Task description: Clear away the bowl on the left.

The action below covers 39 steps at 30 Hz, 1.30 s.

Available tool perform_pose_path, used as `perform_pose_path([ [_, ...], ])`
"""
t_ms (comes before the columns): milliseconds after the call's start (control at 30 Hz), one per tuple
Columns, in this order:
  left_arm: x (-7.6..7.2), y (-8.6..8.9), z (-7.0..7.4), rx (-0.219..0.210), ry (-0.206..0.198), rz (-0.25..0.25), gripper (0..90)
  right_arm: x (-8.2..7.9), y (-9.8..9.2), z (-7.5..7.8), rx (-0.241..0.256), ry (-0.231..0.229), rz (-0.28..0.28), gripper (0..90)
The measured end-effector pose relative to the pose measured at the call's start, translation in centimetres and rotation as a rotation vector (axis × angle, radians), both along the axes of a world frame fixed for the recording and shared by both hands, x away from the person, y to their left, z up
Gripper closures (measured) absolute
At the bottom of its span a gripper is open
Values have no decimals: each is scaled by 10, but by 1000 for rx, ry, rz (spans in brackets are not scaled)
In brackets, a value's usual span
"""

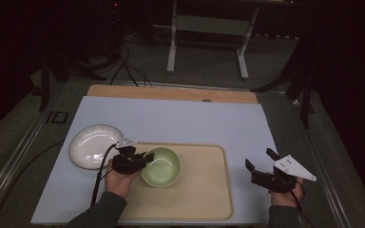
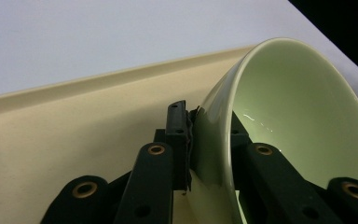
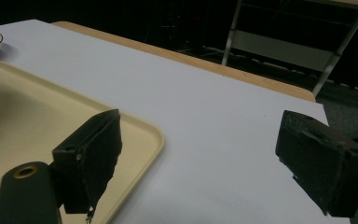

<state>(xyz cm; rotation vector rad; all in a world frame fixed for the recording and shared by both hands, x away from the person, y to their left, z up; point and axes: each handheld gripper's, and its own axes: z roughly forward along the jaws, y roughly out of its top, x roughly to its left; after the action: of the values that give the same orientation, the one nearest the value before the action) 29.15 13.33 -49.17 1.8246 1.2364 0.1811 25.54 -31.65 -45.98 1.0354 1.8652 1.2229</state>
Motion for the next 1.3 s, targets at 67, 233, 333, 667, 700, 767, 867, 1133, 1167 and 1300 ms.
perform_pose_path([
  [67,0,-3,-2,5,4,-7,800,0,0,0,0,1,0,140],
  [233,1,-12,-7,18,12,-16,799,0,0,0,0,0,-1,140],
  [333,1,-17,-10,24,19,-25,798,0,0,0,-1,0,-1,140],
  [667,-5,-33,-19,29,-8,-20,801,0,0,0,-2,1,-2,140],
  [700,-5,-34,-19,43,-18,-18,803,0,0,0,-2,0,-2,140],
  [767,-5,-35,-20,59,-27,-16,806,0,0,0,-4,-1,0,140],
  [867,-5,-35,-20,66,-28,-11,808,0,0,0,-5,0,-1,140],
  [1133,-3,-32,-21,67,-30,18,704,0,0,0,-6,1,-2,140],
  [1167,-4,-30,-19,62,-39,22,682,0,0,0,-4,2,-2,140],
  [1300,-5,-22,-9,51,-73,40,596,0,0,0,-1,2,-4,140],
])
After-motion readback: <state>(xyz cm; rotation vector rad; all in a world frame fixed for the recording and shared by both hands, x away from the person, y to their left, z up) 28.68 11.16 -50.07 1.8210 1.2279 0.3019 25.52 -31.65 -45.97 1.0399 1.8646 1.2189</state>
